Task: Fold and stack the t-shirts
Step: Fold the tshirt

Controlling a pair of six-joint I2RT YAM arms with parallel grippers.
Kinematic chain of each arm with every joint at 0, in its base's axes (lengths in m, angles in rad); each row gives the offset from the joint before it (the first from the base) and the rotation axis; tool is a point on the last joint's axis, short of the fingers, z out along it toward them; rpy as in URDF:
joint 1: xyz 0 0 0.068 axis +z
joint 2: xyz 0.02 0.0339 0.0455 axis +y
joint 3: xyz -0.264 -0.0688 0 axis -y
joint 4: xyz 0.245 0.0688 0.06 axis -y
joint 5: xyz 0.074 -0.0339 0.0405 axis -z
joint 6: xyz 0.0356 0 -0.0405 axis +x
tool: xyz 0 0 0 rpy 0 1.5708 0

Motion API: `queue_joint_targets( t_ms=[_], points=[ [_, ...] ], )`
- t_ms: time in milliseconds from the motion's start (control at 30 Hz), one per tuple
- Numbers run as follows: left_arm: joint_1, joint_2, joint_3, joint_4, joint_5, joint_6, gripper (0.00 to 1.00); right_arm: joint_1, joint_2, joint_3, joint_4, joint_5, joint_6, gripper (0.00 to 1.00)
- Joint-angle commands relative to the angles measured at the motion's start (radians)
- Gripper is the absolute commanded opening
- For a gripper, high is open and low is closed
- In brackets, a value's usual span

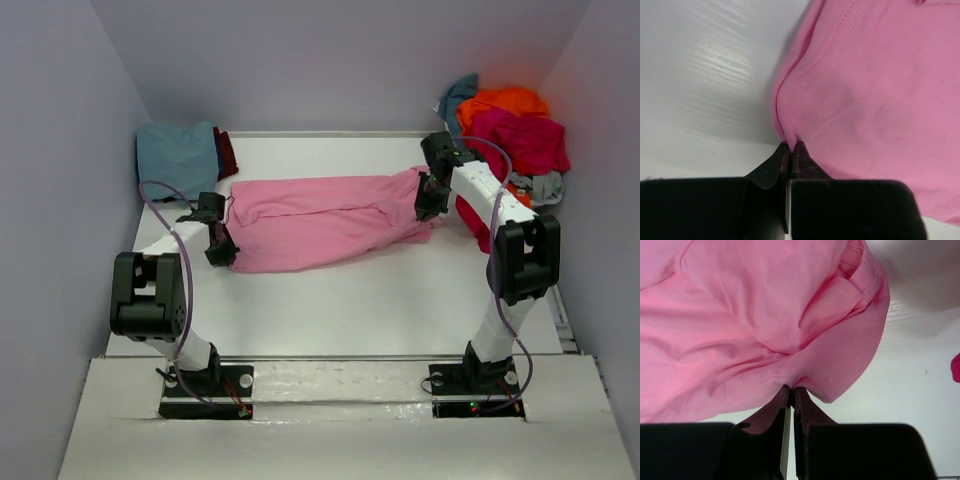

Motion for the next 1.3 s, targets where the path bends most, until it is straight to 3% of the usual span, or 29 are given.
queue_joint_targets(
  t_ms=[0,400,800,1267],
  points=[
    [0.003,-0.018,0.046,-0.028,-0.010,0.007,0.06,0.007,-0.005,0.026,-0.001,0.003,-0.008,0.11],
    [0.003,-0.086,0.274,-0.037,-0.122,0.018,0.06,0.007,-0.031,0.092,0.006,0.075,0.000,0.10],
    [-0.008,0.179,0.535,-0.069,-0.126,0.010,0.06,0.007,0.106,0.306,-0.029,0.107,-0.011,0.10],
    [-0.037,0.354,0.571,-0.031,-0.151,0.000,0.06,0.007,0.243,0.333,-0.018,0.085,0.003,0.10]
  ],
)
